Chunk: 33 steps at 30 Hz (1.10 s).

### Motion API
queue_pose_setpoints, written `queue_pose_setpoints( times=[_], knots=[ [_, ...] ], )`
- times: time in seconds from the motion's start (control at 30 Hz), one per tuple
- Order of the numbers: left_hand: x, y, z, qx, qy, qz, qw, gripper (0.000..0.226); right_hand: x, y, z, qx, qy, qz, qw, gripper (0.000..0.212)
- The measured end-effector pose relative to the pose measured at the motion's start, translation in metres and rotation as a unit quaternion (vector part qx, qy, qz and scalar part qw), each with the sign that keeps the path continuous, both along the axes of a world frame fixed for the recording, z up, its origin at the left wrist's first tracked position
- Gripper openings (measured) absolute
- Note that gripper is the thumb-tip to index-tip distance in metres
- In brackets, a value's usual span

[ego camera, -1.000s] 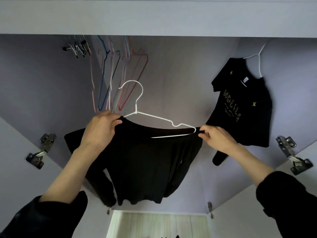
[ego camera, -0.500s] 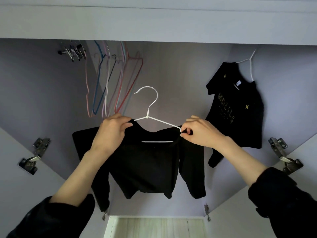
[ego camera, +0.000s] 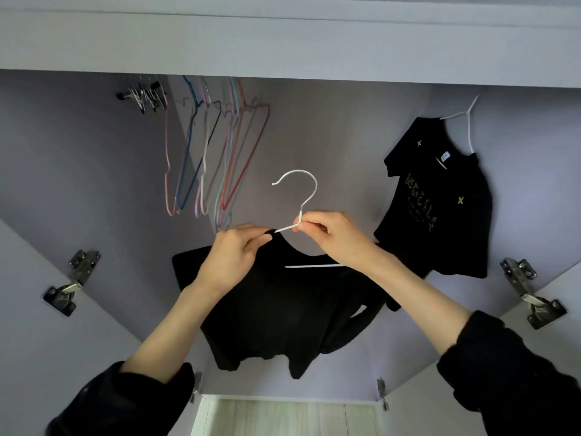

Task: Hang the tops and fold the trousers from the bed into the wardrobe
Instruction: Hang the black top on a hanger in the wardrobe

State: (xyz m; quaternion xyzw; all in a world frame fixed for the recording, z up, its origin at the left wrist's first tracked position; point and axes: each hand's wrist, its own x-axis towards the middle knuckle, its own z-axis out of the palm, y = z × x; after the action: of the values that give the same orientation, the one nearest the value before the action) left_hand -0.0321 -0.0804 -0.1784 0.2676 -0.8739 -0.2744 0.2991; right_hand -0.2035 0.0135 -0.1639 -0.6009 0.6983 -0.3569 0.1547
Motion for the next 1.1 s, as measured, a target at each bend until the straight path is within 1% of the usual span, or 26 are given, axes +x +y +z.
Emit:
queue_pose_setpoints(
  times=[0.07,0.17,0.27,0.37,0.43,0.5,0.57,0.6,0.67,0.73,0.9,1.1],
  knots=[
    [0.001,0.001,-0.002,0.013,-0.013,0.003,1.0,0.018,-0.003,0.001,-0.001,0.007,0.007,-0.003,1.0,0.02],
    [-0.003,0.003,-0.004,0.022,-0.024,0.013,0.999,0.024,-0.008,0.001,0.002,0.017,0.02,-0.011,1.0,0.019],
    [-0.005,0.006,-0.005,0.014,-0.012,0.028,0.999,0.027,-0.011,0.003,0.006,0.028,0.033,-0.017,0.999,0.019],
    [0.004,-0.008,-0.001,-0.011,0.034,0.112,0.993,0.018,-0.029,0.014,0.006,0.043,0.046,-0.063,0.996,0.02],
    [0.014,-0.021,0.0,-0.043,0.015,0.152,0.987,0.016,-0.042,0.023,0.007,0.037,0.041,-0.09,0.994,0.021],
    [0.016,-0.025,-0.001,-0.078,-0.022,0.134,0.988,0.02,-0.048,0.025,0.01,0.024,0.026,-0.092,0.995,0.021],
    [0.009,-0.021,-0.003,-0.107,-0.047,0.075,0.99,0.025,-0.045,0.021,0.013,0.012,0.013,-0.084,0.996,0.02],
    [0.005,-0.018,-0.005,-0.114,-0.059,0.055,0.99,0.023,-0.043,0.02,0.014,0.008,0.01,-0.082,0.997,0.02],
    [0.0,-0.015,-0.008,-0.1,-0.085,0.043,0.99,0.02,-0.043,0.02,0.013,-0.005,0.0,-0.088,0.996,0.02],
    [-0.001,-0.016,-0.01,-0.077,-0.094,0.039,0.992,0.021,-0.044,0.023,0.012,-0.016,-0.017,-0.094,0.995,0.02],
    [-0.009,-0.013,-0.006,-0.07,-0.047,0.024,0.996,0.017,-0.042,0.029,0.008,-0.019,-0.033,-0.085,0.996,0.019],
    [-0.019,-0.008,-0.004,-0.045,-0.025,0.007,0.999,0.017,-0.045,0.039,0.007,-0.026,-0.049,-0.069,0.996,0.019]
  ],
)
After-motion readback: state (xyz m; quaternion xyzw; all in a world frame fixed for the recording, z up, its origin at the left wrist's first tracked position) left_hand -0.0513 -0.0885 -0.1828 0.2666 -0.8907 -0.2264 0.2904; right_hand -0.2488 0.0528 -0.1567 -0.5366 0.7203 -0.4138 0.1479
